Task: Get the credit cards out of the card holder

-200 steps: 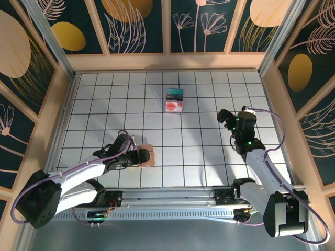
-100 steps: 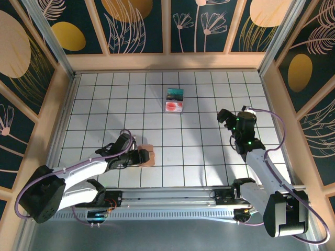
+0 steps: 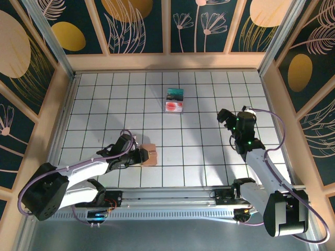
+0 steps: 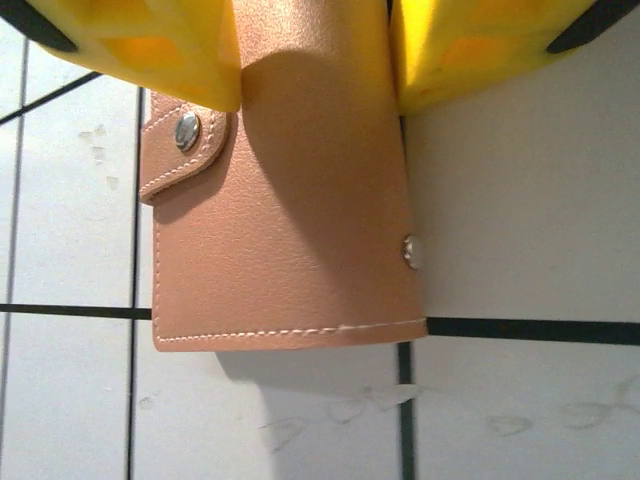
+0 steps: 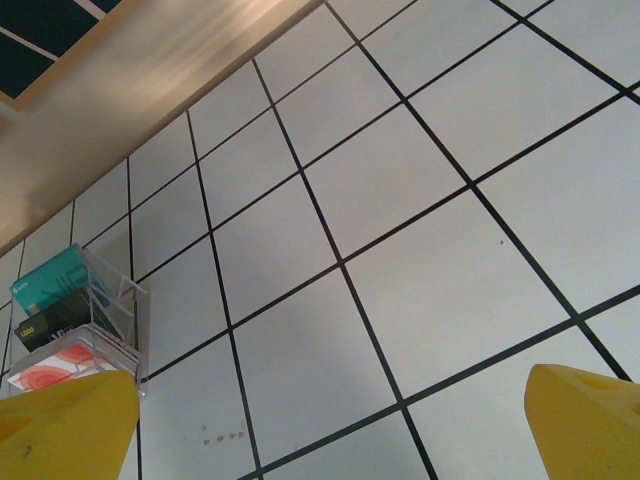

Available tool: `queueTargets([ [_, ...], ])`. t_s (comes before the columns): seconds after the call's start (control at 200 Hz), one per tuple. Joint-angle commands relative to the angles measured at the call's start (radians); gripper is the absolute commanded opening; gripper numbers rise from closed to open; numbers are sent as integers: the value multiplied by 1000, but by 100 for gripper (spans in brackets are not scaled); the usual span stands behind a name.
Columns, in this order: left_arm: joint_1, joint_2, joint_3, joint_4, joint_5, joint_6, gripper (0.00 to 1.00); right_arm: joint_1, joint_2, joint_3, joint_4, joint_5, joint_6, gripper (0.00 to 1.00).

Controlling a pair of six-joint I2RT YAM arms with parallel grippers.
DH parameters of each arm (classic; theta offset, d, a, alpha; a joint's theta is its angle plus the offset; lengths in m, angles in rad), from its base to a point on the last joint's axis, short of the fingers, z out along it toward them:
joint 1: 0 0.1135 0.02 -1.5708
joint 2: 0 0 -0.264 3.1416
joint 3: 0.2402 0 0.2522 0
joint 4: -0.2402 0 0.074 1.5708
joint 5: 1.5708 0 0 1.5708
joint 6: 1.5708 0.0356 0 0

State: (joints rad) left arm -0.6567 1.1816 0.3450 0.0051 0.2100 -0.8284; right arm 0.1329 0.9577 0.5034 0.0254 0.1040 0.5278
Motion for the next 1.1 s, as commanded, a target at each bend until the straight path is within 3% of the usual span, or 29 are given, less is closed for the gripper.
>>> queueTargets([
  [0.0, -9, 3, -11, 78, 41, -21, 37, 11, 5, 16, 18, -12, 14, 99],
  [0.651, -8, 57, 11, 234, 65, -83, 4, 34, 39, 21, 24, -205, 75, 99],
  [0.736, -9, 62, 12, 288, 68, -97, 0, 75, 41, 7, 35, -238, 105, 99],
  [1.096, -8, 103, 81, 493, 84, -135, 0, 283, 87, -39, 177, -391, 246, 98],
])
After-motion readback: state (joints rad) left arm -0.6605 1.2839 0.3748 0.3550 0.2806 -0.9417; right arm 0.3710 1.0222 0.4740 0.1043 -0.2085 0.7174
